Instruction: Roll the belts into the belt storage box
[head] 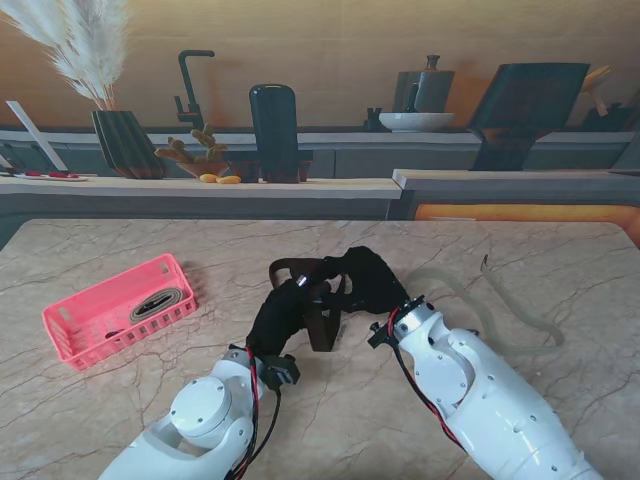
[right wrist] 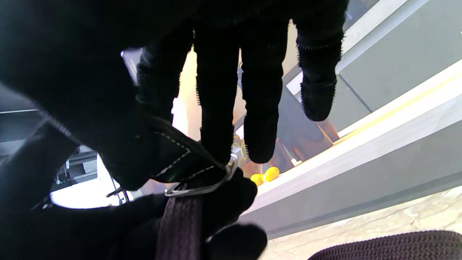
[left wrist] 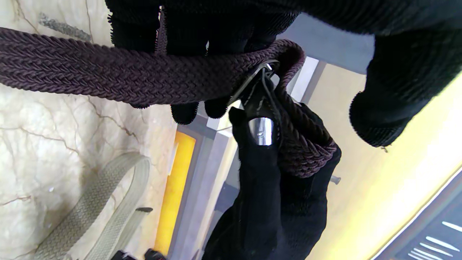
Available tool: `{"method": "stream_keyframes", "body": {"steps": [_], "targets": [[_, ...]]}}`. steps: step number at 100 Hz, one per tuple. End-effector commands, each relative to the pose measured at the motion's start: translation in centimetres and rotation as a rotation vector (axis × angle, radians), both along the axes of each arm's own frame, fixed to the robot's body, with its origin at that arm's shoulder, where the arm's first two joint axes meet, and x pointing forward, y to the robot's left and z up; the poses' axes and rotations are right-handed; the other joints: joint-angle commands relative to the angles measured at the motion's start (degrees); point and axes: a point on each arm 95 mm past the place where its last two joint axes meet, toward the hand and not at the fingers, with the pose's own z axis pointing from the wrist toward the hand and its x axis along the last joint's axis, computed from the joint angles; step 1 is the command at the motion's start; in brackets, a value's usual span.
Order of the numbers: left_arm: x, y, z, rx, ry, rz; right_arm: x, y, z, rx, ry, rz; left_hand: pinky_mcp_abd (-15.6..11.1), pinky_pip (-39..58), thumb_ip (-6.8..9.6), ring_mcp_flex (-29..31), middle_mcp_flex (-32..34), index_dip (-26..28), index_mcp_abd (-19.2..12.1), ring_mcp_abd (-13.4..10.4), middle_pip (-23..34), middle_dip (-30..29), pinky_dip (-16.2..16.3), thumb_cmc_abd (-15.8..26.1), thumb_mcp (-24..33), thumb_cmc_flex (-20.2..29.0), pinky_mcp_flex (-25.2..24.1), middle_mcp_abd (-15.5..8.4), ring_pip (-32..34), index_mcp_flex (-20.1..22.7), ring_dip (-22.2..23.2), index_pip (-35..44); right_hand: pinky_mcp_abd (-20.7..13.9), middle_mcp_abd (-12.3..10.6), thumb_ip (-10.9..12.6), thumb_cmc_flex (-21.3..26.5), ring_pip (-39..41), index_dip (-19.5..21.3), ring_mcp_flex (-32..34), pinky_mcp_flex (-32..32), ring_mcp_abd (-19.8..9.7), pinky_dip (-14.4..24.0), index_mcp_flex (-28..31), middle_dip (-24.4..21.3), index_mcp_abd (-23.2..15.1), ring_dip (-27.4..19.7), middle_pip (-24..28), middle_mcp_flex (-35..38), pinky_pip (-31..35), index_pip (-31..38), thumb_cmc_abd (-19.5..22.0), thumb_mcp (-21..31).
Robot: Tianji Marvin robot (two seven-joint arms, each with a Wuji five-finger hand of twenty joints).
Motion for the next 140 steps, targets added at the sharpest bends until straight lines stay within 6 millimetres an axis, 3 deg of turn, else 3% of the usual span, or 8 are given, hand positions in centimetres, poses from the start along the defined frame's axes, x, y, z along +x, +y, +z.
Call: {"method": "stream_keyframes", "body": {"steps": [1,23,37,53,77,113,128,140], "targets": [[0.6,-0.9,2.4,-0.052,-0.052,-0.009,-0.9,0.2,-2.1,-0.031,0.049,0.028,-1.3,2.4,-0.96,2.3,1.8,0.7,-16.6,-2.3,2.1,1.2,1.1,-2.0,0.5,1.2,1.3,-6.3,1.4,-0.7,0.9,0.2,-0.2,0.9,1.4,-0.4,-0.9,1.7,-1.0,-0.6,-1.9,-0.9,3.4,2.5,-1.0,-0.7,6.5,4.1,1.2,7.4,0.3,3.0],[0.6,-1.0,2.6,-0.098,-0.050,-0.046,-0.9,0.3,-2.1,-0.094,0.000,0.054,-3.7,4.7,-0.31,6.1,1.6,2.1,-19.2,-2.9,4.7,3.8,1.4,-6.6,9.5,8.6,7.0,-7.4,4.8,-4.8,2.3,2.7,0.0,1.4,1.0,-5.2,-1.6,1.8,-1.9,-0.7,-1.9,-1.2,-1.2,1.8,2.3,-1.0,6.3,-1.2,1.3,4.7,-4.9,4.8],[0.7,-0.9,2.6,-0.122,-0.055,-0.101,-0.9,0.1,-2.0,-0.138,-0.019,0.073,-6.0,4.6,0.10,8.4,-1.0,1.5,-21.9,-3.6,4.7,4.2,0.3,-7.5,11.8,14.2,12.4,-7.9,5.8,-7.1,3.0,1.6,0.2,3.0,6.2,-9.7,-2.7,13.3,-3.4,-1.5,-1.6,-2.0,-1.5,1.1,7.9,-1.3,5.2,-6.4,1.1,-8.9,-5.3,5.3],[0.7,-0.8,2.6,-0.145,-0.040,-0.102,-1.0,0.0,-2.1,-0.205,-0.036,0.107,-7.5,4.2,0.71,10.6,-1.6,1.1,-23.2,-4.7,6.1,5.1,-1.2,-6.8,12.5,18.9,16.7,-7.6,6.4,-7.0,3.7,0.8,0.4,6.0,6.6,-11.0,-4.2,14.2,-6.0,-2.9,-1.3,-2.2,-8.6,1.8,11.2,-1.6,4.6,-15.1,-0.1,-14.3,-4.8,2.7],[0.7,-0.5,2.7,-0.111,-0.028,-0.112,-1.1,-0.3,-1.8,-0.229,-0.035,0.108,-8.4,5.9,2.45,18.7,1.5,2.4,-22.4,-6.9,8.7,10.0,-9.3,-2.9,12.8,39.1,22.2,-7.2,-0.2,-7.3,15.0,7.5,0.0,6.9,7.9,-10.8,-5.3,15.1,-7.8,-3.4,-1.3,-1.7,-18.7,2.1,10.2,-1.8,4.2,-23.2,-1.0,-17.8,-1.1,-3.4],[1.5,-0.8,1.7,0.202,-0.124,-0.083,-2.3,-1.0,2.0,-0.080,-0.159,0.041,-4.7,9.0,-0.73,18.0,5.1,0.5,-17.2,-6.1,10.9,15.3,-5.7,-1.5,18.0,41.6,20.0,-9.2,4.9,-6.2,22.1,9.3,-0.9,7.7,8.3,-12.9,-3.7,16.1,-7.1,-2.2,-1.4,-0.8,-23.1,1.7,3.0,-0.8,4.3,-27.0,-0.3,-15.6,1.4,-2.6],[2.0,-1.0,1.2,0.317,-0.181,-0.089,-2.4,-1.8,3.1,-0.109,-0.198,-0.014,-4.6,9.5,-0.88,18.0,5.7,-7.8,-18.0,-5.7,10.5,15.1,-6.8,-1.1,17.6,41.5,20.0,-8.7,5.0,-6.7,21.1,0.5,-1.1,8.4,8.2,-15.3,-2.8,15.1,-7.6,-1.8,-1.1,-0.4,-27.7,1.6,7.1,-0.3,3.9,-30.5,0.2,-17.5,2.9,-4.0],[2.2,-1.0,0.9,0.402,-0.236,-0.106,-2.3,-2.3,3.1,-0.127,-0.168,-0.058,-4.8,10.1,-0.81,18.0,5.8,-14.1,-21.3,-5.5,10.3,14.2,-7.9,-0.9,17.5,41.5,20.0,-8.4,5.0,-6.2,20.4,-9.6,-1.2,9.9,8.6,-15.7,0.0,15.1,-7.6,-1.4,-0.7,0.3,-25.7,2.8,16.3,1.2,6.0,-32.2,1.2,-19.0,3.2,-5.4]]}}
